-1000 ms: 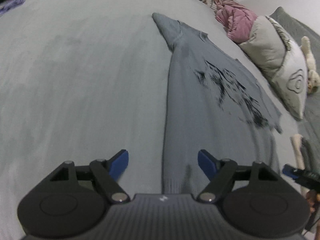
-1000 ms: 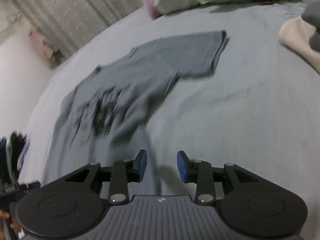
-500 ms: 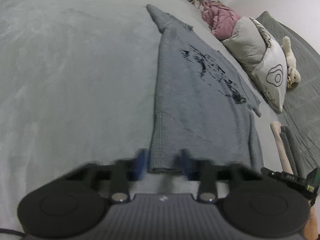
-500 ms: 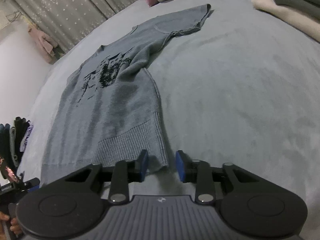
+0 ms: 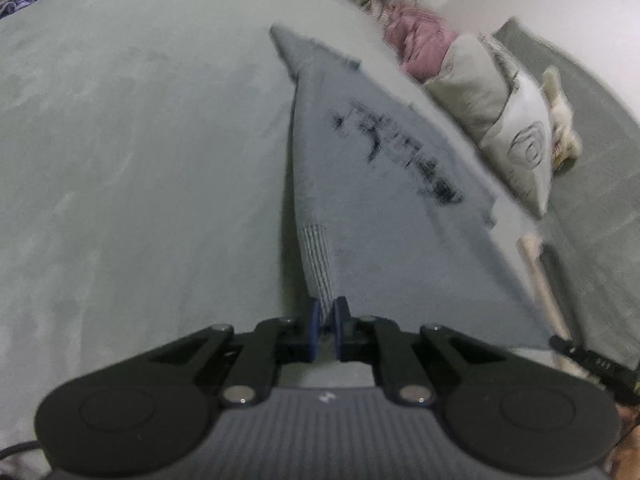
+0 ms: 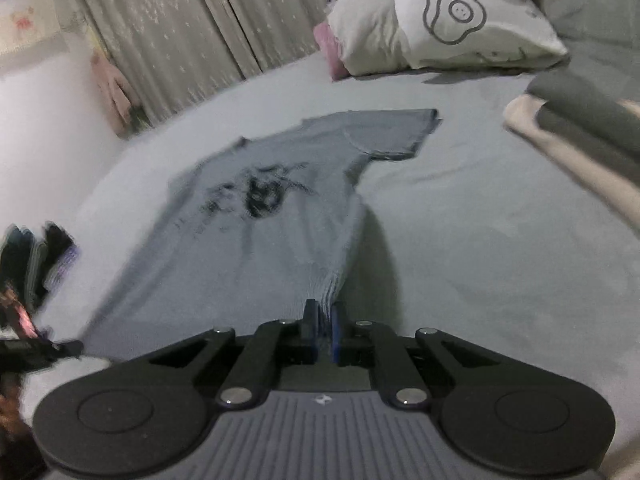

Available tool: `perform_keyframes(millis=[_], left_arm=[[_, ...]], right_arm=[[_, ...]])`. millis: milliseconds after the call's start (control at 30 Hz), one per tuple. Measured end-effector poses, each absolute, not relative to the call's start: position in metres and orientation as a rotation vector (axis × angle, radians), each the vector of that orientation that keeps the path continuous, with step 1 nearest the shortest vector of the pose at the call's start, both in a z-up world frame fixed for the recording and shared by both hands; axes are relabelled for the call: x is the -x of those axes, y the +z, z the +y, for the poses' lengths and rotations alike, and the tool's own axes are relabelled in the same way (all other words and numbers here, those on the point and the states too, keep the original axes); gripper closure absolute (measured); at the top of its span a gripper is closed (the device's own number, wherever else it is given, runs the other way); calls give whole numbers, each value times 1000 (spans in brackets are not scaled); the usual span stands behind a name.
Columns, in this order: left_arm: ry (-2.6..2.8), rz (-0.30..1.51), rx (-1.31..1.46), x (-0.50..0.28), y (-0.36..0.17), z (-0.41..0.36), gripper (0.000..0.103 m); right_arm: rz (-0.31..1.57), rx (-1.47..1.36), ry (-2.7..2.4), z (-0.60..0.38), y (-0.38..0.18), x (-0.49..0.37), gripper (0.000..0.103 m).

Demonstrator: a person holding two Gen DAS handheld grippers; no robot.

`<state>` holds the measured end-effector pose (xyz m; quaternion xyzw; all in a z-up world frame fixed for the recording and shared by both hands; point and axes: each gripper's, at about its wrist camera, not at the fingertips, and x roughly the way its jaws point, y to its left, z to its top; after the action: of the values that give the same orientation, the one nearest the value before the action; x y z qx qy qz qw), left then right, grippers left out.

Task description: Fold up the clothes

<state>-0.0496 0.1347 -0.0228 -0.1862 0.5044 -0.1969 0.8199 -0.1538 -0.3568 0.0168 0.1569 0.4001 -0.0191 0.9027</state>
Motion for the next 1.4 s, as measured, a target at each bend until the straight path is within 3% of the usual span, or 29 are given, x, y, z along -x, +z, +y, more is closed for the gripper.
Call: perform_keyframes(millis=[233,433,500,567,600,667,933,1133,1300,1400], left_arm=[[-383,1156,261,51,-46,121,101],[-417,1174,277,49,-43,131,99],[-440,1189,322,47,-43,136,87],[-432,1159,374,46,-34,140,51],[-418,1120,365,46,-28,139,45],[-402,1054,319,47,-14,131,43],[-654,957,202,33,-2,28,42],[-739,912,66,10,-32,-62,29],[-713,829,45,-7,-55,-97,18],[-731,763,-19,-11,-61,-102,17]], right_arm=[[1056,-326,-85,-364,-50,136,98],[1068,-360,-64,-378,-46,138,97],[1073,-392,-56,-380,-46,138,92],[1058,-430,-46,-386,-44,137,78],[1040,-441,-46,-387,-41,137,74],[1004,-454,-54,-393,-34,131,69],[852,-641,-75,-437,-24,66,68],[729,-835,-77,-466,-50,19,68],[684,-901,-94,-483,-78,-15,68],[630,-986,-81,-492,-88,-31,68]])
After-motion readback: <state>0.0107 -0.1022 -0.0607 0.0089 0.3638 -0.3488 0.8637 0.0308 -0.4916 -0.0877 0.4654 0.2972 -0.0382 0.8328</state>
